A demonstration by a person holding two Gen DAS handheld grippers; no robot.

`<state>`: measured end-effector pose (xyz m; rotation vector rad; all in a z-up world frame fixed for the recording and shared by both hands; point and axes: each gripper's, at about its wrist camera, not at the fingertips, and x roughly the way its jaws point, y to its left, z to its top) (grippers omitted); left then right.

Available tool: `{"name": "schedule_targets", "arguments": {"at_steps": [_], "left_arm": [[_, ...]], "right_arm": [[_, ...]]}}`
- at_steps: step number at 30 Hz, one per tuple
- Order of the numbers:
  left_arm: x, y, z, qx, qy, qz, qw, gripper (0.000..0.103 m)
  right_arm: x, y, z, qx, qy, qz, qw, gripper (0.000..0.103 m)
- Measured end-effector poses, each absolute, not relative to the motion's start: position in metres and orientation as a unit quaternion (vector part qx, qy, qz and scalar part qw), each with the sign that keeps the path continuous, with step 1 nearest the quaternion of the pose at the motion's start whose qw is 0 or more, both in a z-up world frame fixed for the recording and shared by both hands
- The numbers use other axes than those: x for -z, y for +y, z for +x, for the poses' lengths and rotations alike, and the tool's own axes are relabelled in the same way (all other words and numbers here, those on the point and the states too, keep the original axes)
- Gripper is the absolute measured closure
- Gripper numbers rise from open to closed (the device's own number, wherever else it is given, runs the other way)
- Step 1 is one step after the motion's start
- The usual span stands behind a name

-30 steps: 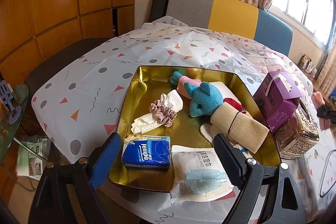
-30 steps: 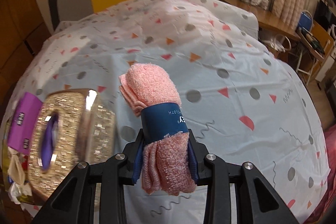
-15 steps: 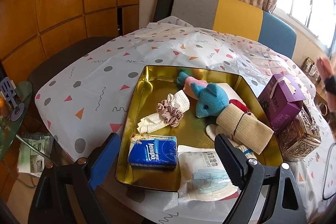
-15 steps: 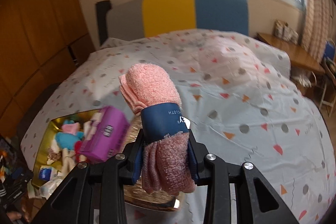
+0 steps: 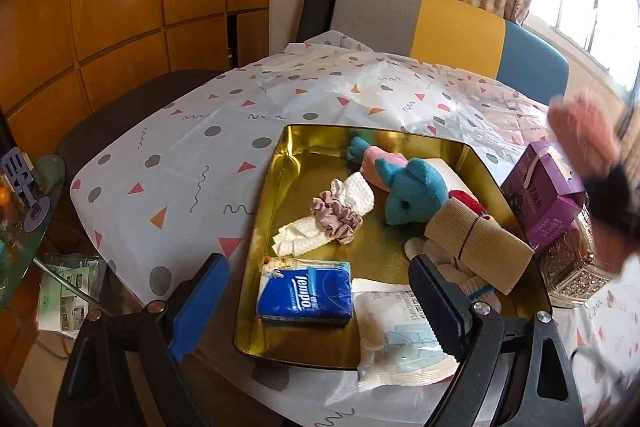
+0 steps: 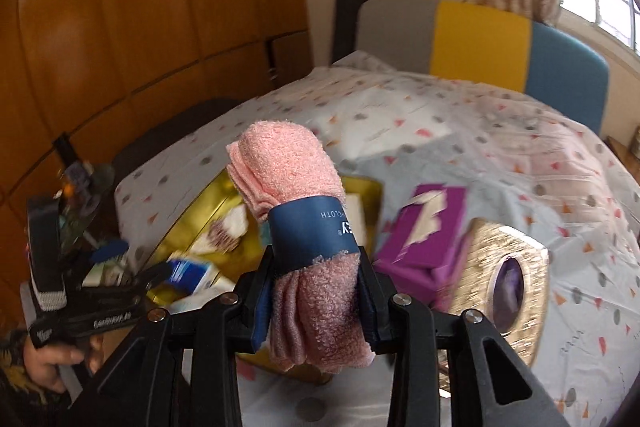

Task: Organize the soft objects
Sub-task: 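Lower the pink towel roll into the tray and open the right tool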

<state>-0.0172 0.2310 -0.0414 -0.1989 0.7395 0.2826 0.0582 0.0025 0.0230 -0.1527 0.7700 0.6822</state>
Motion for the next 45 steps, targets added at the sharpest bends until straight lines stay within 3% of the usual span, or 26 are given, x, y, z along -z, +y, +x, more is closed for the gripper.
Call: {"name": "schedule_targets", "arguments": {"at_steps": [9, 18, 24, 33, 45], "left_arm": [[0.034, 0.264, -0.025, -0.168, 0.345, -0.116, 0.916, 0.011], [0.04, 0.282, -0.037, -0.189, 0.349, -0.126, 0.909, 0.011], [0.044, 0.278, -0.037, -0.183, 0.353, -0.121, 0.91, 0.011], [0.05, 0.274, -0.032, -0.177, 0.36, -0.122, 0.908, 0.011], [0.045, 0.271, -0.034, -0.182, 0.351, -0.123, 0.91, 0.01]], "right_arm": [[0.031, 0.04, 0.044, -0.38, 0.446, -0.104, 0.804, 0.068], [0.053, 0.092, 0.093, -0.385, 0.48, -0.065, 0.786, 0.068], [0.092, 0.122, 0.128, -0.318, 0.521, -0.108, 0.785, 0.068], [0.084, 0.113, 0.122, -0.329, 0.502, -0.095, 0.794, 0.061], [0.058, 0.092, 0.06, -0.404, 0.455, -0.101, 0.788, 0.064]]}}
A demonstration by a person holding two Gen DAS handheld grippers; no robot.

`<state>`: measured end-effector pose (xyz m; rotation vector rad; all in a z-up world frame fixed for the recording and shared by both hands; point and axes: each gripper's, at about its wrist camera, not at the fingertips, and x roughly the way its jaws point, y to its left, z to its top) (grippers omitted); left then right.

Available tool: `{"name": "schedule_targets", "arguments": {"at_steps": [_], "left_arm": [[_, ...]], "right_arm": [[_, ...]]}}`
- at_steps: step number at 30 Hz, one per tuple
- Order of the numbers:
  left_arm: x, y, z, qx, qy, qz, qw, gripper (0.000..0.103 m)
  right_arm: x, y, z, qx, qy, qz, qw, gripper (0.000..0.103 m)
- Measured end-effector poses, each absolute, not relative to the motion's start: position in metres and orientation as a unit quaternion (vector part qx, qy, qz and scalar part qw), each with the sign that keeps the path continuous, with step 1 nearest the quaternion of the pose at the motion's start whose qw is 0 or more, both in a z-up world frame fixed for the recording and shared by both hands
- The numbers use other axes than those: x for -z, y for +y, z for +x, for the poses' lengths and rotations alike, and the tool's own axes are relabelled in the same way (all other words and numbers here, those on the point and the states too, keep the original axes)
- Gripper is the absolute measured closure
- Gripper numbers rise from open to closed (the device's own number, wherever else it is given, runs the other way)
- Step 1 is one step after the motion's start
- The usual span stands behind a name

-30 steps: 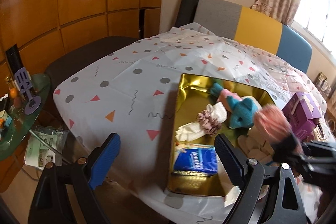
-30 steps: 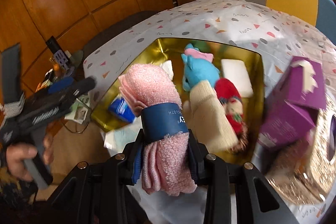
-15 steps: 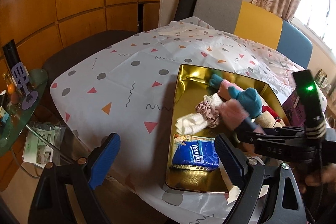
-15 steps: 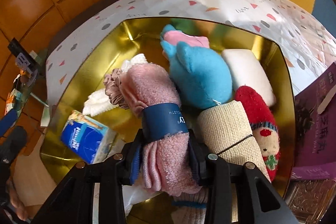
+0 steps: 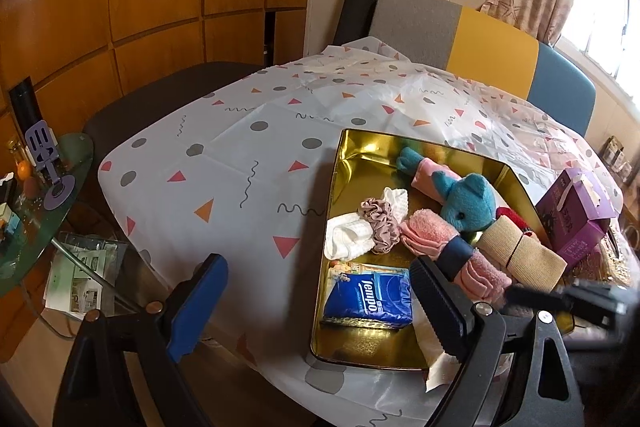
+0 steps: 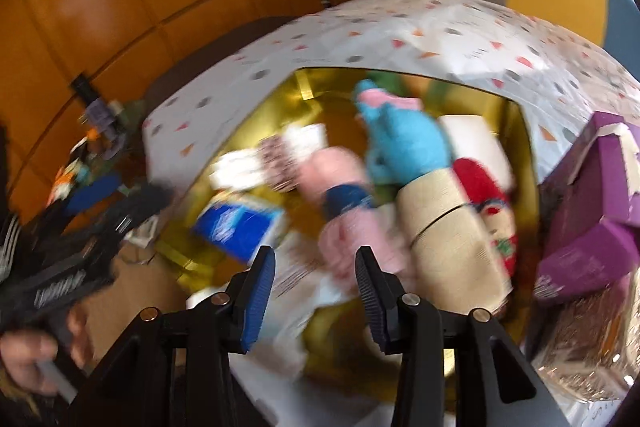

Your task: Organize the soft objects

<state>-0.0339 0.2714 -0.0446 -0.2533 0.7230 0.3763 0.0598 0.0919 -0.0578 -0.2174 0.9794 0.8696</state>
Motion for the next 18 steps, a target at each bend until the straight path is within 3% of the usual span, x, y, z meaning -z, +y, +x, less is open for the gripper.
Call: {"name": "schedule_targets", "arguments": {"at_steps": [4, 7, 18], "left_arm": [[0.041, 0.271, -0.035, -0.181, 0.347, -0.121, 0.912, 0.01], [0.037, 0.269, -0.037, -0.181, 0.343, -0.116, 0.914, 0.01], [0.029, 0.258, -0.043, -0.174, 0.337, -0.11, 0.919, 0.006]], "right_arm": [[0.071, 0.104, 0.049, -0.396, 0.441, -0.145, 0.792, 0.064], [0.077, 0.111, 0.057, -0.367, 0.432, -0.164, 0.807, 0.072], [0.085, 0.107, 0.067, -0.337, 0.429, -0.162, 0.822, 0.073]]}}
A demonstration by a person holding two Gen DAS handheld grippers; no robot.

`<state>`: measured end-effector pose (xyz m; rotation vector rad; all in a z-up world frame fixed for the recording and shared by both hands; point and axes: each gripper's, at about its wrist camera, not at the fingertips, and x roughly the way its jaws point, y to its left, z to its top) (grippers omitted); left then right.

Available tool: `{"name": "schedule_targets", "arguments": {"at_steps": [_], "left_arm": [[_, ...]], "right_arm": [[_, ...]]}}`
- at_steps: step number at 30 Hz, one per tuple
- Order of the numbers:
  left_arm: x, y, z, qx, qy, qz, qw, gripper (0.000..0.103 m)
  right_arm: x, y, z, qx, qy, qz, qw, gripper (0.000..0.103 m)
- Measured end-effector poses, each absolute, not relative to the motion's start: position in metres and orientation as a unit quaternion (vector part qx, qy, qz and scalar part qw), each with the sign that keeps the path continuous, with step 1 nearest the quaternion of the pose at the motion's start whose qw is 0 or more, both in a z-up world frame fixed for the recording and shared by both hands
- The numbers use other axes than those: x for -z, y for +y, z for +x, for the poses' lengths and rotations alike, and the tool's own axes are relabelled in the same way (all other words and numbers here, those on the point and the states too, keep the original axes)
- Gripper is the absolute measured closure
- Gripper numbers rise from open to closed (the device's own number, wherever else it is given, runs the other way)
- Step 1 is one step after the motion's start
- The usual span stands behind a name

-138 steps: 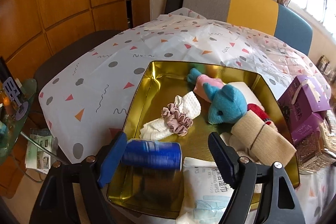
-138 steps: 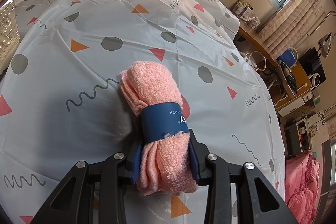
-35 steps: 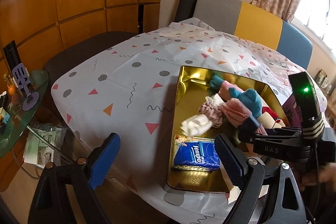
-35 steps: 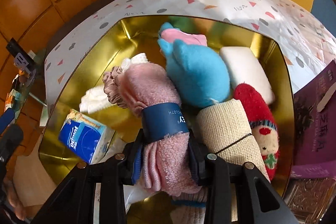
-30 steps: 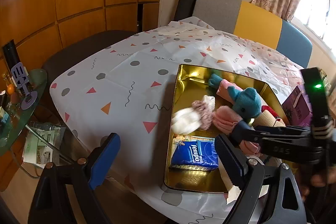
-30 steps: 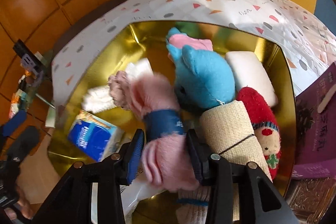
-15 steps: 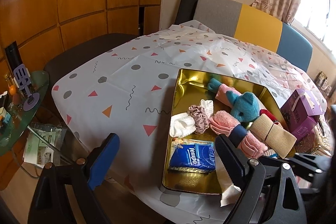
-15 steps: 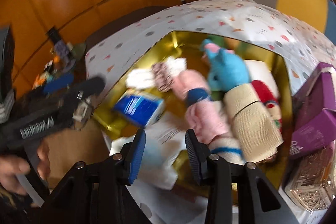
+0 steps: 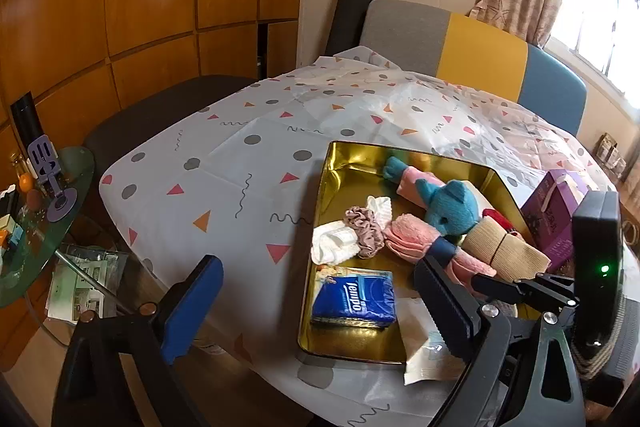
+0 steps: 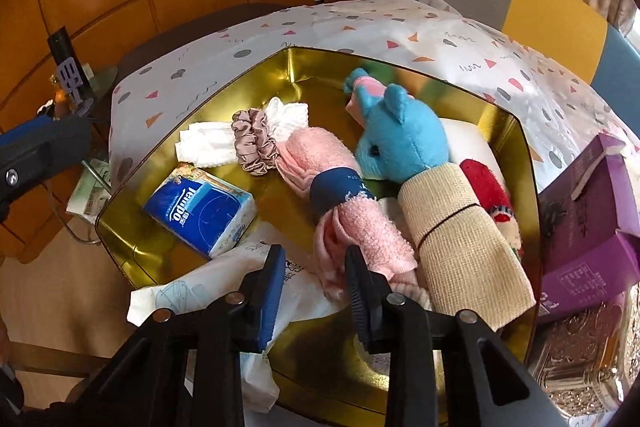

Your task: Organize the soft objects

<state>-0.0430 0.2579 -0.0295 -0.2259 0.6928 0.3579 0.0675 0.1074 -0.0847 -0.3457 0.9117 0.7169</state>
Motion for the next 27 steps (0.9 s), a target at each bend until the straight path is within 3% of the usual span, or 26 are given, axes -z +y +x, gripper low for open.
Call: {"name": "schedule_targets", "arguments": {"at_steps": [5, 11, 27], "left_arm": [[0.024, 0.25, -0.046, -0.176, 0.327, -0.106, 0.922, 0.005], [0.017, 0.231, -0.048, -0.174, 0.316, -0.089, 0.928, 0.0], [0.009, 0.193, -0.051, -0.174, 0.303, -0.063, 0.935, 0.0]], "right_arm": [[0.064, 0.091, 0.056, -0.322, 0.399, -0.138, 0.847, 0.072], [0.032, 0.06, 0.045, -0.274, 0.356, -0.093, 0.889, 0.063], [0.024, 0.004, 0.038, -0.167, 0.338, -0.055, 0.925, 0.063]]}}
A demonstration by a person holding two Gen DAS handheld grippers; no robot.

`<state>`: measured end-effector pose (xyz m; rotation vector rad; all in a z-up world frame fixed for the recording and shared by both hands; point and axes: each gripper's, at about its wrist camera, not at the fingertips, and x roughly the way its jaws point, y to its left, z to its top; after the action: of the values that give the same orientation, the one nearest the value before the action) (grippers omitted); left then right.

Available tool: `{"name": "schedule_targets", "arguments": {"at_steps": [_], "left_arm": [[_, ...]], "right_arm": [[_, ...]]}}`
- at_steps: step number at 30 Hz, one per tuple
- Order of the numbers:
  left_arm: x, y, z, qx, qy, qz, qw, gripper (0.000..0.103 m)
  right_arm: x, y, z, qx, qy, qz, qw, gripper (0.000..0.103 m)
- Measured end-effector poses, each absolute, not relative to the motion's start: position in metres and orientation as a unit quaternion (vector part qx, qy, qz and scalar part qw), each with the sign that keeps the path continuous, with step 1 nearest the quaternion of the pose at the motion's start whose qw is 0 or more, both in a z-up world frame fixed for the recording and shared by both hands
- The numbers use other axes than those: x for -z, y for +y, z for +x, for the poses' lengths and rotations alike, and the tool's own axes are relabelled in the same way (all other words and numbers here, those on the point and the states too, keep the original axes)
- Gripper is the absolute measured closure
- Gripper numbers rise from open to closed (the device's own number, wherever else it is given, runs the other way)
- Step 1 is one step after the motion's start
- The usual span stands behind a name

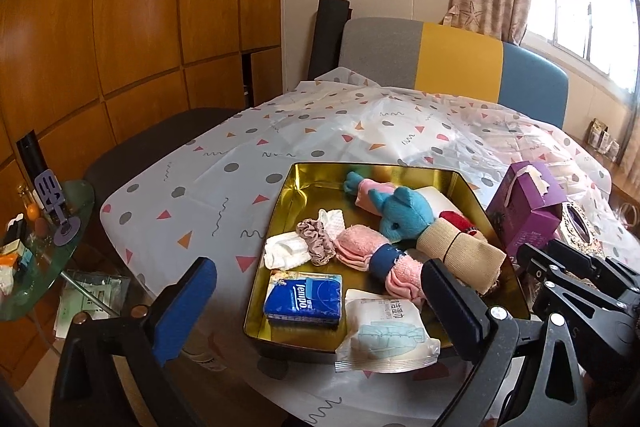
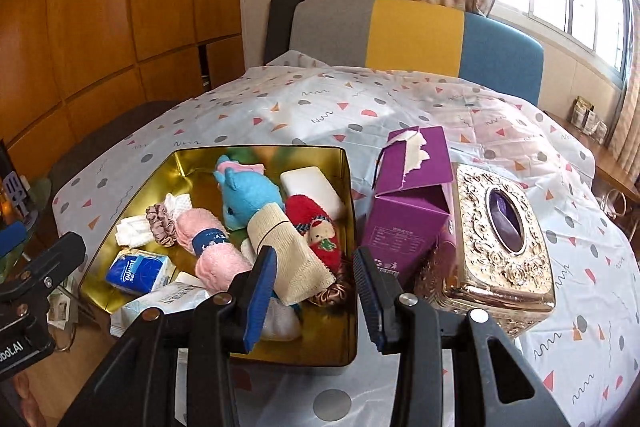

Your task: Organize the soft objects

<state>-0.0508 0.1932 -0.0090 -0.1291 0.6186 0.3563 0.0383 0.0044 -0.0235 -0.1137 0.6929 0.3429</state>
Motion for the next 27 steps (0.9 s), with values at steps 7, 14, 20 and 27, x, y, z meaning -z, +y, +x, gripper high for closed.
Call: {"name": "schedule_targets", "arguments": {"at_steps": [7, 14, 20, 27], "left_arm": [[0.0113, 0.1904, -0.0494, -0.184, 0.307, -0.055, 0.932, 0.0], [0.0107, 0.1925, -0.051, -0.186, 0.304, -0.062, 0.932, 0.0], [0.0087, 0.1918, -0.0517, -0.187, 0.301, -0.062, 0.933, 0.0], [0.0082, 0.192, -0.0518, -0.187, 0.3, -0.063, 0.933, 0.0]], "right_arm": [[0.025, 0.0039, 0.0374, -0.168, 0.338, -0.055, 0.925, 0.063], [0.0262, 0.0025, 0.0382, -0.165, 0.342, -0.051, 0.924, 0.063], [0.0263, 0.0036, 0.0382, -0.165, 0.342, -0.051, 0.924, 0.063], [0.0261, 0.0043, 0.0382, -0.165, 0.344, -0.05, 0.923, 0.063]]}}
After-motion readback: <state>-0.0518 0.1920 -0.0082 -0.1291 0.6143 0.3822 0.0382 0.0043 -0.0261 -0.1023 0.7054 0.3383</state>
